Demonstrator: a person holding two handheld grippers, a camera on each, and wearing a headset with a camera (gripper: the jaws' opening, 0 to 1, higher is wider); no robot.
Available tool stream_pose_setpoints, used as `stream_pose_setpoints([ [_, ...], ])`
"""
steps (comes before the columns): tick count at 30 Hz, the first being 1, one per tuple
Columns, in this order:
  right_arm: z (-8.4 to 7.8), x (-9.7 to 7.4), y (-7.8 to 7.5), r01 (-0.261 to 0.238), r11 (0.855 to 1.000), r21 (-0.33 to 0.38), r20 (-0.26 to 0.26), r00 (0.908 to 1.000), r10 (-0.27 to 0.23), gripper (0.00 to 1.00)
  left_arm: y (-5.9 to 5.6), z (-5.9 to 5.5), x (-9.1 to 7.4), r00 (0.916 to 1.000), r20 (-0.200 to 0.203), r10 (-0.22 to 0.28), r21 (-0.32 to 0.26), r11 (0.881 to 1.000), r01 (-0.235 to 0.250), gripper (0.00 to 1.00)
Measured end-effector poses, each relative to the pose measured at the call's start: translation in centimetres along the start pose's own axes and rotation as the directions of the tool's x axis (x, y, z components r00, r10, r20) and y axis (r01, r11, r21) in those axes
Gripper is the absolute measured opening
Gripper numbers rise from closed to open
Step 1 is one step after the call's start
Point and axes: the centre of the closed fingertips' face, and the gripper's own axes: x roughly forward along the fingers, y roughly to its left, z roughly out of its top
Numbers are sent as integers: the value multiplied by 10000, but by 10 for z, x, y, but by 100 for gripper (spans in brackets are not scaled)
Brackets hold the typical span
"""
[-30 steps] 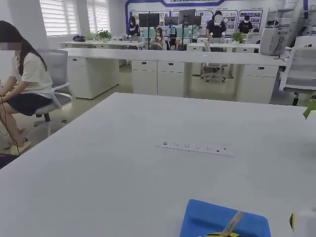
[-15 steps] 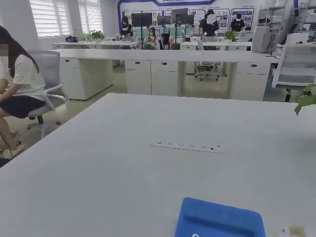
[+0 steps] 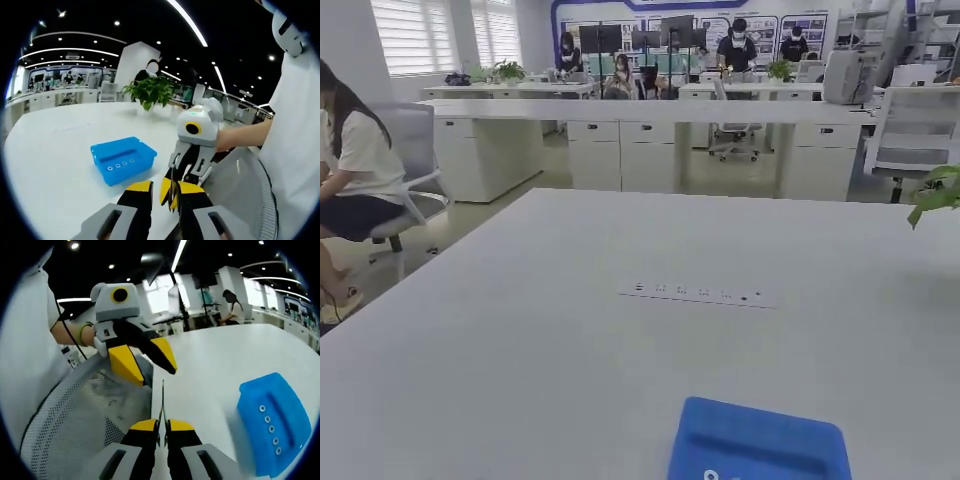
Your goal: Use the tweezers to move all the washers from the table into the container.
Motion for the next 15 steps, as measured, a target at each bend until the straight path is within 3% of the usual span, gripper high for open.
stream_pose_setpoints([
  [5,-1,1,4,-14,9994,-353,-271,9996,4,4,-13,2,8,9979,-311,-568,659,9961,587,12],
  [8,-4,0,5,26,9960,-897,-752,9971,-94,4,-19,4,12,9954,-426,-860,870,9922,895,11],
  [10,-8,0,4,93,9901,-1399,-1151,9930,-256,4,-22,2,14,9933,-635,-961,1230,9870,1034,7],
  [15,-9,0,4,114,9844,-1754,-1350,9902,-355,4,-25,-2,16,9881,-1048,-1128,1534,9798,1282,0],
])
